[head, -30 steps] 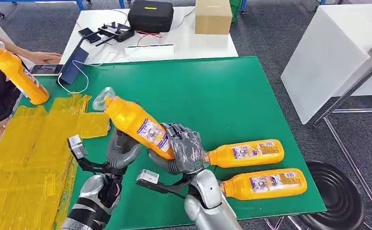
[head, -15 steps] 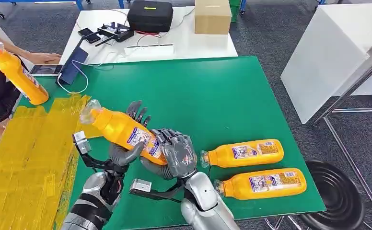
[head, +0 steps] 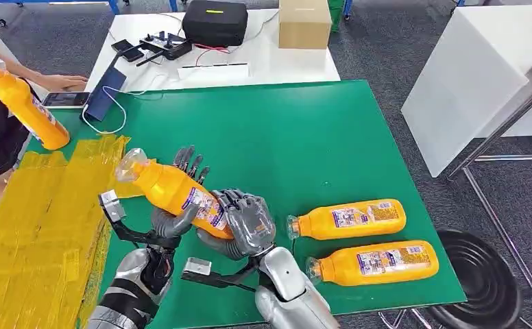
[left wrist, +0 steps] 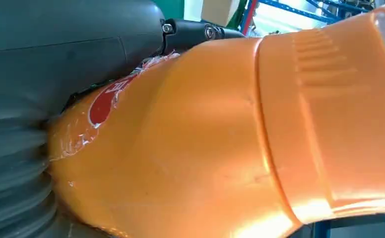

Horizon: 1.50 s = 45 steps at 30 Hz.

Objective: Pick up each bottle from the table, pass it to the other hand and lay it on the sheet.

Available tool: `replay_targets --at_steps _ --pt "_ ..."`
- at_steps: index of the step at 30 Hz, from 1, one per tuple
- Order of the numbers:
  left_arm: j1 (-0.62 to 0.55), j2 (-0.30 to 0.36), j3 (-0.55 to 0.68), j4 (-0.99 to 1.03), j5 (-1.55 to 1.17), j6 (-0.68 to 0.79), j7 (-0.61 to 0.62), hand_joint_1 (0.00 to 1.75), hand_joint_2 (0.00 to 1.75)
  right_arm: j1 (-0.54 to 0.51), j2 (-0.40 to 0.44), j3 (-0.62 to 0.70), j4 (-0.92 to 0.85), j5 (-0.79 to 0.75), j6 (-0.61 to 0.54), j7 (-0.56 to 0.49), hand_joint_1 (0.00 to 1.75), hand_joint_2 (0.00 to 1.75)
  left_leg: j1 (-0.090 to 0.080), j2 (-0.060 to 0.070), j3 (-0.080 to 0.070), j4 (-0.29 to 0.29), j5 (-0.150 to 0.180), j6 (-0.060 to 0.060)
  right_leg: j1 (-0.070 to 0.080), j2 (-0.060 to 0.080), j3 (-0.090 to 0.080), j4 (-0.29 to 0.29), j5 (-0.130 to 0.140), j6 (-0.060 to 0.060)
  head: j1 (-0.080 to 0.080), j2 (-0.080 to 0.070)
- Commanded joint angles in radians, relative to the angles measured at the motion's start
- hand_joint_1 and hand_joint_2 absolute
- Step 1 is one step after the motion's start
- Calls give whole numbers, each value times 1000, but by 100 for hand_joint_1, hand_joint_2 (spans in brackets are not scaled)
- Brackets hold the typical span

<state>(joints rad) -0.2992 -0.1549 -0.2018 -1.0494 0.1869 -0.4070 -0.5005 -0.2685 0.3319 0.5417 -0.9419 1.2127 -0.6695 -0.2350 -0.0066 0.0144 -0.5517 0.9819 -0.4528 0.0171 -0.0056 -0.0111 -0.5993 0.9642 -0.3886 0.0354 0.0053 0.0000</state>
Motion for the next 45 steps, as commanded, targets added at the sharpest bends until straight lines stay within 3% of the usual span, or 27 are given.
replay_targets --at_steps 1,2,3,4,10,23,24,25,28,30,31,32,34,36,37,38,43,44,45 --pt "-45 -36 52 2 50 32 11 0 175 -25 6 73 135 3 -29 22 175 175 2 -2 3 1 -1 -2 2 0 4 0 -1 -1 0 0" --pt "-38 -46 72 -20 63 49 16 23 175 -24 4 73 135 7 -29 30 175 175 3 -2 4 1 -2 -2 2 0 5 0 -2 -1 0 0" --pt "-33 -53 85 -35 73 57 18 157 175 -25 4 73 136 7 -29 33 175 175 2 -2 2 0 -1 -1 1 0 2 -1 -1 -1 0 0" --pt "-28 -59 96 -50 83 62 18 175 175 -25 3 73 137 8 -29 35 175 175 2 -2 3 1 -2 -1 2 -1 4 0 -2 -1 0 0" --pt "-10 -81 149 -110 111 114 17 175 175 -16 -2 55 112 19 -29 45 175 175 2 -2 1 0 -1 -1 1 -1 2 0 -1 0 0 0" --pt "-2 -85 140 -120 97 141 18 175 175 23 3 -2 36 13 -29 5 175 175 3 -5 4 1 -2 -2 2 -2 5 0 -3 -1 0 0" --pt "0 -85 142 -123 98 143 18 175 175 33 7 -14 20 7 -29 -8 143 175 2 -4 2 1 -2 -2 2 -2 3 0 -2 -1 0 0" --pt "5 -87 147 -130 103 146 19 175 175 56 17 -44 -20 3 -29 -34 0 175 2 -4 2 1 -1 -1 2 -2 3 0 -2 -1 0 0" --pt "13 -86 155 -145 83 186 17 175 175 73 17 -59 -66 10 -29 -35 0 175 2 -4 3 1 -2 -2 2 -2 4 0 -2 -1 0 0" --pt "19 -79 151 -176 -63 357 -42 175 175 88 17 -71 -101 -34 -29 -63 0 175 2 -3 4 1 -3 -2 2 -1 5 0 -3 -1 0 0" --pt "18 -79 151 -186 -65 360 -38 175 175 88 13 -68 -103 -39 -29 -63 0 175 2 -2 1 1 -1 -1 1 -1 2 0 -1 -1 0 0" --pt "14 -79 142 -201 -267 612 -71 175 175 107 10 -79 -153 -73 -29 -84 0 175 2 -4 3 1 -2 -2 2 -2 4 0 -3 -1 0 0" --pt "5 -68 123 -206 -520 930 -89 175 175 131 10 -88 -211 -117 -29 -120 0 175 2 -4 2 1 -2 -2 2 -2 3 0 -2 -1 1 0" --pt "1 -56 132 -196 -690 1105 -70 175 175 143 12 -92 -259 -142 -29 -144 0 175 2 -5 2 1 -2 -2 2 -2 3 1 -3 -1 1 0" --pt "6 -109 251 -215 -850 1105 -84 175 175 150 17 -97 -280 -163 -29 -162 0 175 2 -4 1 1 -1 -2 1 -2 2 0 -2 -1 0 0" --pt "6 -124 282 -216 -894 1105 -98 175 175 152 17 -100 -289 -169 -29 -164 0 175 2 -4 3 1 -2 -2 2 -2 4 1 -3 -1 0 0" --pt "6 -124 290 -209 -890 1105 -108 175 175 152 17 -98 -290 -169 -29 -163 0 175 1 -2 3 0 -2 -1 1 0 3 0 -2 -1 1 0" --pt "7 -194 481 -313 -1174 1105 -146 175 175 154 17 -101 -294 -225 -29 -190 0 175 1 0 1 0 -1 -1 1 1 1 0 -1 0 0 0" --pt "17 -194 525 -407 -1351 1105 -120 175 175 149 15 -92 -286 -281 -29 -197 0 175 2 1 3 2 -3 -2 2 3 3 1 -2 -1 0 0"
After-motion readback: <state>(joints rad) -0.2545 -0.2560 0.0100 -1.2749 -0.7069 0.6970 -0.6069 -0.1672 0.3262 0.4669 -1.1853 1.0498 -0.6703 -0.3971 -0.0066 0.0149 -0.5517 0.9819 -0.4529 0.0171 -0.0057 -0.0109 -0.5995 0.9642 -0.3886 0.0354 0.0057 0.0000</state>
